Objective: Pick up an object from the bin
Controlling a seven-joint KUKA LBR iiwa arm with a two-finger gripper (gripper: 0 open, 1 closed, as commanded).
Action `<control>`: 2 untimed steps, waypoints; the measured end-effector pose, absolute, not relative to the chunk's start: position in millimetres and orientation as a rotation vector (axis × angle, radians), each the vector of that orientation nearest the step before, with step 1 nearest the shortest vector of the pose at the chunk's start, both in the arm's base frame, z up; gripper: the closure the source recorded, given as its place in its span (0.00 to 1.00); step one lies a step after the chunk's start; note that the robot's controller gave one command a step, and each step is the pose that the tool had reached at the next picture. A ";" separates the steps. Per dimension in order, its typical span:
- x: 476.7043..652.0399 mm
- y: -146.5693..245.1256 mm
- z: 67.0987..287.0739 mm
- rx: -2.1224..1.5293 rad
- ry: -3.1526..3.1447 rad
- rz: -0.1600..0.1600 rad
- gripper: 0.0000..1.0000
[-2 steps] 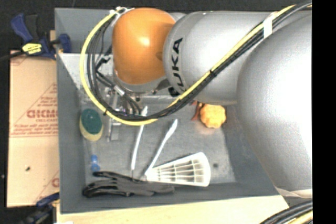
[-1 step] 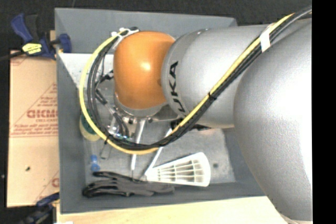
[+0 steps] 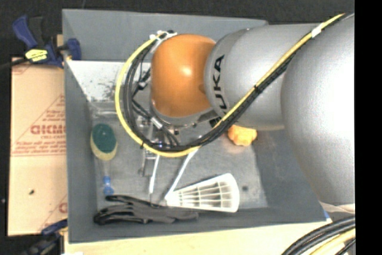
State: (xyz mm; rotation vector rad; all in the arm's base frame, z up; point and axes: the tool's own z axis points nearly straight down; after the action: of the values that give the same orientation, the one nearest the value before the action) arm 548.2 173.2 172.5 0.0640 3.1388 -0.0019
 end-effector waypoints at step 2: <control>552.9 167.0 171.7 0.129 3.127 0.010 0.00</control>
Offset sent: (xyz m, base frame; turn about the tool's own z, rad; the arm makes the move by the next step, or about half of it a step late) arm 0.0124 -0.0357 -0.0386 0.0595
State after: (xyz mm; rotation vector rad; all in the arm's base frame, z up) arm 552.9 167.0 171.7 0.1289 3.1268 0.0102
